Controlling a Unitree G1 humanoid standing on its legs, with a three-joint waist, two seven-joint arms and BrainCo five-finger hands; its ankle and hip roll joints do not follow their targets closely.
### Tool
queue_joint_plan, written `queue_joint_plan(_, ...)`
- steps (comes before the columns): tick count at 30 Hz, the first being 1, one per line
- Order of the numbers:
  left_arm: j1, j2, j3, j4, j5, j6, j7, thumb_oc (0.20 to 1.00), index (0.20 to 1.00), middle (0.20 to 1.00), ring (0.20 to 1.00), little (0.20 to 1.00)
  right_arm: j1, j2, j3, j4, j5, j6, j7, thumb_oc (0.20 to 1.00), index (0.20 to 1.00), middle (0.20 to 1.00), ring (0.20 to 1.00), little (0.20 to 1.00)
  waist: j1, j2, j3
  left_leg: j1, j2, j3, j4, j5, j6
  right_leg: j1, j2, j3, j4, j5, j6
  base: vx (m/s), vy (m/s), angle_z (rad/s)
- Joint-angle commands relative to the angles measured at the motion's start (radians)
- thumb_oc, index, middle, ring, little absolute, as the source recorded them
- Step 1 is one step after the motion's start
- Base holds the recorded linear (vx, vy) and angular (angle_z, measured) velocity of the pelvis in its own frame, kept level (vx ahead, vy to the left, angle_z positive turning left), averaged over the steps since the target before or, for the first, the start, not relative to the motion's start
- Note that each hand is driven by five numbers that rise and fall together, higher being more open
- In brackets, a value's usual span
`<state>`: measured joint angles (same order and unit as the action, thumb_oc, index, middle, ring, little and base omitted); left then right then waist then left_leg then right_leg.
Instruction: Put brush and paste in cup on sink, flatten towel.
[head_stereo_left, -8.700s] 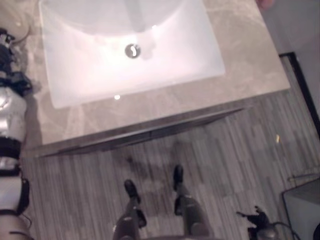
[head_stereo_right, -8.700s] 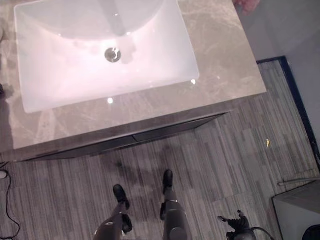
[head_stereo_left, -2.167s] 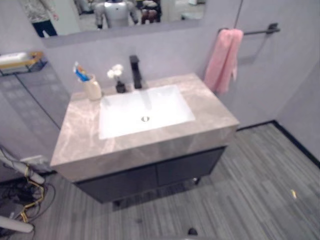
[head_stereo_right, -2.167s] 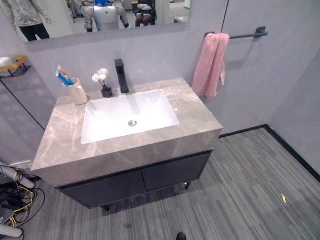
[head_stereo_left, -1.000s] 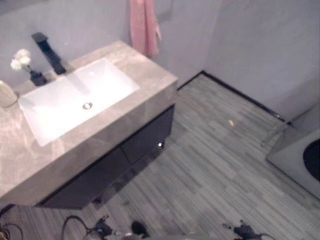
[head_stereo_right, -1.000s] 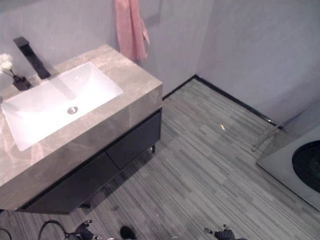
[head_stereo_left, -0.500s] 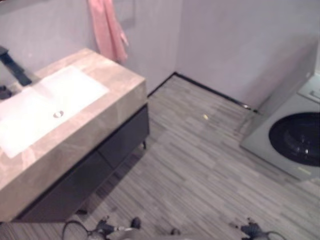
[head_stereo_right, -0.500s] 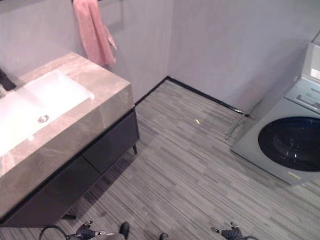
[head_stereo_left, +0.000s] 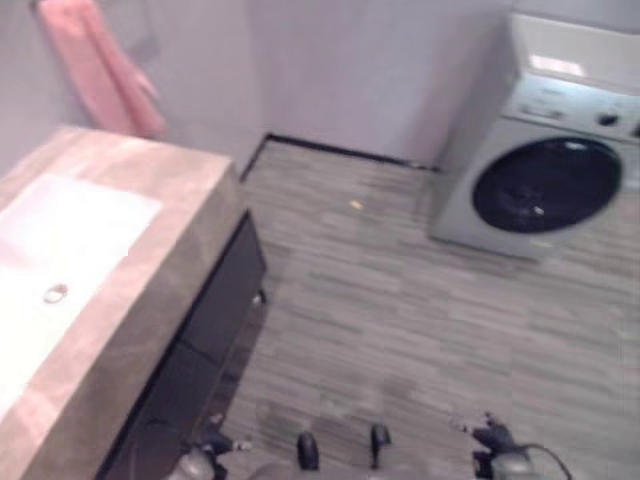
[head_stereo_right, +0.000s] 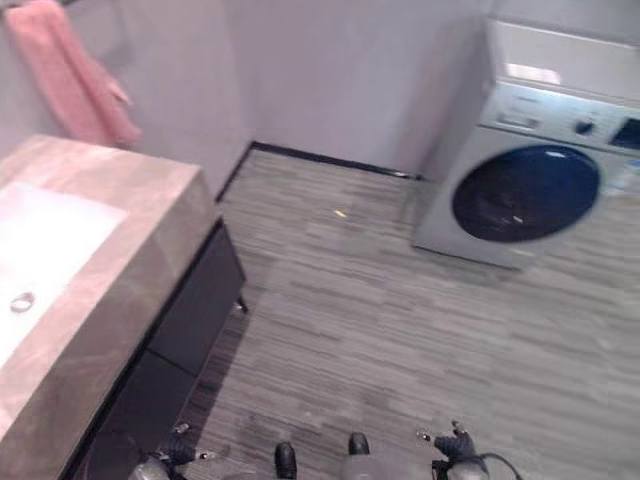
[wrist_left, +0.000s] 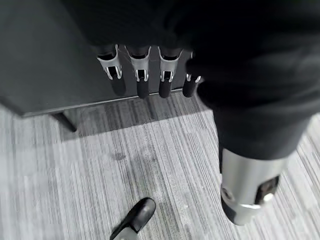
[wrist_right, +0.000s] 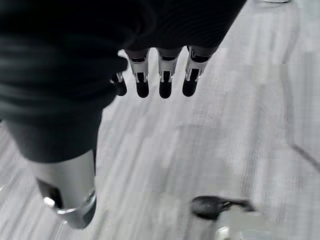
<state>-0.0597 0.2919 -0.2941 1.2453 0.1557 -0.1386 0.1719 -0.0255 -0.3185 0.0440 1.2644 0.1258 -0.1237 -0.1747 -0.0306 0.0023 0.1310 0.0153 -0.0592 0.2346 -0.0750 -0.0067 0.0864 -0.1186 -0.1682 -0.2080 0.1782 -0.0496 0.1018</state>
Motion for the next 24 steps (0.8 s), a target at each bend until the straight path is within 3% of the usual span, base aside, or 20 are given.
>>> queue_joint_plan(1,-0.015,-0.005,0.03,0.0,-0.004,0.001,0.015,1.0,1.0,1.0,1.0,1.0,0.012,-0.007,0.071,0.029,-0.022,0.002,-0.002,1.0,1.0,1.0,1.0,1.0,0.006,0.007,-0.002,-0.033,0.017,-0.077,0.115,-0.1,-0.009,0.024,0.034,-0.006,0.08,-0.024,0.003,0.04,-0.024,-0.7)
queue_joint_plan(3,-0.02,-0.012,0.032,-0.011,-0.023,0.001,0.011,1.0,1.0,1.0,1.0,1.0,0.02,0.013,0.091,0.048,-0.037,0.007,0.007,1.0,1.0,1.0,1.0,1.0,0.009,-0.002,-0.001,-0.012,0.021,-0.052,0.108,-0.112,-0.016,0.035,0.051,-0.057,0.142,-0.069,-0.002,0.1,-0.067,-0.54)
queue_joint_plan(6,-0.013,-0.022,0.025,-0.007,-0.016,0.002,0.002,1.0,1.0,1.0,1.0,1.0,0.03,0.03,0.107,0.069,-0.045,0.009,0.017,1.0,1.0,1.0,1.0,1.0,0.012,-0.026,-0.01,0.005,0.034,0.008,0.109,-0.12,-0.029,0.042,0.106,-0.071,0.076,-0.073,-0.011,0.12,-0.166,-0.57)
queue_joint_plan(8,-0.011,-0.025,0.017,0.002,0.002,0.006,-0.004,1.0,1.0,1.0,1.0,1.0,0.043,0.035,0.105,0.075,-0.045,0.009,0.017,1.0,1.0,1.0,1.0,1.0,0.011,-0.031,-0.013,0.004,0.037,0.017,0.125,-0.125,-0.034,0.051,0.122,-0.052,0.051,-0.077,-0.021,0.11,-0.188,-0.9)
queue_joint_plan(9,-0.015,-0.028,0.002,0.007,0.019,0.003,-0.007,1.0,1.0,1.0,1.0,1.0,0.053,0.034,0.105,0.076,-0.026,0.004,0.02,1.0,1.0,1.0,1.0,1.0,-0.003,-0.04,-0.015,0.0,0.044,0.004,0.152,-0.116,-0.05,0.078,0.158,0.016,-0.006,-0.068,-0.032,0.14,-0.233,-0.41)
queue_joint_plan(15,-0.03,-0.053,-0.013,-0.012,-0.002,0.004,-0.012,1.0,1.0,1.0,1.0,1.0,0.056,-0.026,0.062,0.073,0.001,0.0,0.008,1.0,1.0,1.0,1.0,1.0,-0.012,-0.046,-0.013,-0.046,0.076,0.001,0.261,-0.102,-0.072,0.107,0.178,0.026,-0.06,-0.06,-0.068,0.08,-0.192,-0.06)
queue_joint_plan(21,-0.044,-0.063,-0.023,0.006,-0.002,0.011,-0.014,1.0,1.0,1.0,1.0,1.0,0.07,-0.044,0.054,0.057,0.012,-0.003,0.013,1.0,1.0,1.0,1.0,1.0,-0.017,-0.055,-0.02,-0.05,0.086,-0.015,0.282,-0.072,-0.095,0.129,0.188,0.024,-0.072,-0.067,-0.089,0.05,-0.117,0.09)
queue_joint_plan(24,-0.054,-0.059,-0.007,0.02,-0.014,0.017,-0.009,1.0,1.0,1.0,1.0,1.0,0.07,-0.044,0.059,0.051,0.007,-0.005,0.005,1.0,1.0,1.0,1.0,1.0,-0.006,-0.065,0.0,-0.133,0.116,-0.041,0.468,-0.033,-0.123,0.156,0.208,0.03,-0.101,-0.068,-0.116,0.02,-0.188,0.13)
